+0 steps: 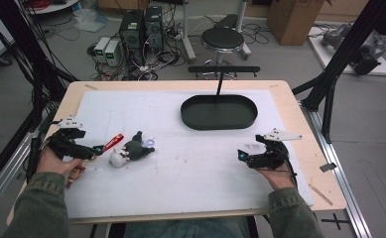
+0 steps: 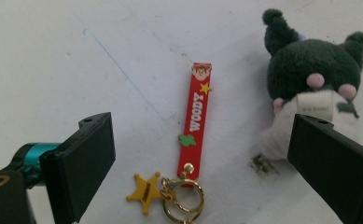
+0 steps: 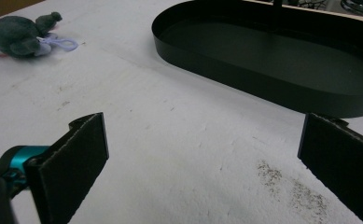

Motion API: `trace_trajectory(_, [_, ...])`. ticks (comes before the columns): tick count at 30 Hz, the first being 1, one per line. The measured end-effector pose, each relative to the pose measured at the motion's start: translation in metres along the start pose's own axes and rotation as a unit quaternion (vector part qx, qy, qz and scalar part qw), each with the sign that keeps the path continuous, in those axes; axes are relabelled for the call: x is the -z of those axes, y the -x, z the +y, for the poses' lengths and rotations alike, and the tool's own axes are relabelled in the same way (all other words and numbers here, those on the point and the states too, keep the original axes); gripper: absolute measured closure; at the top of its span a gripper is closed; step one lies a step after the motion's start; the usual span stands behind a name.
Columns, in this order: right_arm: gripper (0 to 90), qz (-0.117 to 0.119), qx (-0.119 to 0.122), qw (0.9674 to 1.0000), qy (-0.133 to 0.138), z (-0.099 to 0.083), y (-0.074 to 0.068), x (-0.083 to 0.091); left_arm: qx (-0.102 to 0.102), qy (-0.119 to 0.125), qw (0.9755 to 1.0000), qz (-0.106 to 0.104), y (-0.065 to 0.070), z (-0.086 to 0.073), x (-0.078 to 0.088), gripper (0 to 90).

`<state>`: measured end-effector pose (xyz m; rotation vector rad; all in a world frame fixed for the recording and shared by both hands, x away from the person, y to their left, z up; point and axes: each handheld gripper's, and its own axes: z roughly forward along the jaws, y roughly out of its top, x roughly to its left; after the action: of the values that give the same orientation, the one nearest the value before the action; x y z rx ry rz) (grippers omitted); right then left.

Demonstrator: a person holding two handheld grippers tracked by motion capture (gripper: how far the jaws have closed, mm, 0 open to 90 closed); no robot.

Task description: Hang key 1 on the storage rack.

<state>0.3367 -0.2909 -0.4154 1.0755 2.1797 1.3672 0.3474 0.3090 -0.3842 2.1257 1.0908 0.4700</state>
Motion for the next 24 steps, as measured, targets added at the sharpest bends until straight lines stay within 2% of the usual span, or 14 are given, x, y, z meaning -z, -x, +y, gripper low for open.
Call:
trace_trajectory(3, [0.9, 0.000, -0.002, 1.0000, 0.002, 0.000, 0.001, 0.001, -0.010, -0.025, 0.9996, -0.011, -0.003, 0.016, -0.007, 8.2])
trace_trajectory(8, [0.9, -0.001, 0.000, 1.0000, 0.005, 0.000, 0.001, 0.001, -0.026, -0.042, 0.9985, -0.024, 0.000, 0.031, -0.017, 8.6])
trace_trajectory(9, [0.9, 0.000, -0.001, 1.0000, 0.006, 0.000, 0.001, 0.001, -0.031, -0.056, 0.9974, -0.032, 0.000, 0.036, -0.024, 8.9])
trace_trajectory(10, [0.9, 0.000, -0.001, 1.0000, 0.006, 0.000, 0.001, 0.001, -0.031, -0.056, 0.9974, -0.032, 0.000, 0.036, -0.024, 8.9])
trace_trajectory(11, [0.9, 0.000, -0.001, 1.0000, 0.004, 0.000, 0.001, 0.001, -0.036, -0.072, 0.9962, -0.034, 0.000, 0.040, -0.030, 8.9])
trace_trajectory(12, [0.9, 0.000, -0.001, 1.0000, 0.005, 0.000, 0.002, 0.001, -0.036, -0.072, 0.9962, -0.034, 0.000, 0.040, -0.030, 8.9])
trace_trajectory(13, [0.9, 0.000, -0.002, 1.0000, 0.005, 0.000, 0.002, 0.001, -0.031, -0.085, 0.9951, -0.040, -0.001, 0.043, -0.038, 9.1])
trace_trajectory(15, [0.9, -0.001, -0.001, 1.0000, 0.006, 0.000, 0.002, 0.002, -0.025, -0.097, 0.9940, -0.044, -0.002, 0.045, -0.043, 9.2])
trace_trajectory(16, [0.9, -0.001, -0.002, 1.0000, 0.005, 0.000, 0.002, 0.002, -0.025, -0.097, 0.9940, -0.044, -0.002, 0.045, -0.043, 9.2])
trace_trajectory(17, [0.9, -0.001, -0.002, 1.0000, 0.005, 0.000, 0.002, 0.002, -0.016, -0.100, 0.9936, -0.051, -0.002, 0.045, -0.048, 9.6])
trace_trajectory(19, [0.9, -0.001, -0.002, 1.0000, 0.005, 0.000, 0.002, 0.002, -0.017, -0.106, 0.9930, -0.051, -0.002, 0.045, -0.051, 10.8])
trace_trajectory(21, [0.9, -0.001, 0.001, 1.0000, 0.004, 0.000, 0.002, 0.001, -0.016, -0.125, 0.9909, -0.048, -0.003, 0.046, -0.058, 10.9])
trace_trajectory(22, [0.9, -0.001, 0.001, 1.0000, 0.004, 0.000, 0.002, 0.001, -0.016, -0.125, 0.9909, -0.048, -0.003, 0.046, -0.058, 10.9])
trace_trajectory(24, [0.9, -0.002, 0.002, 1.0000, 0.003, 0.000, 0.001, 0.001, -0.014, -0.139, 0.9890, -0.048, -0.004, 0.049, -0.063, 10.9])
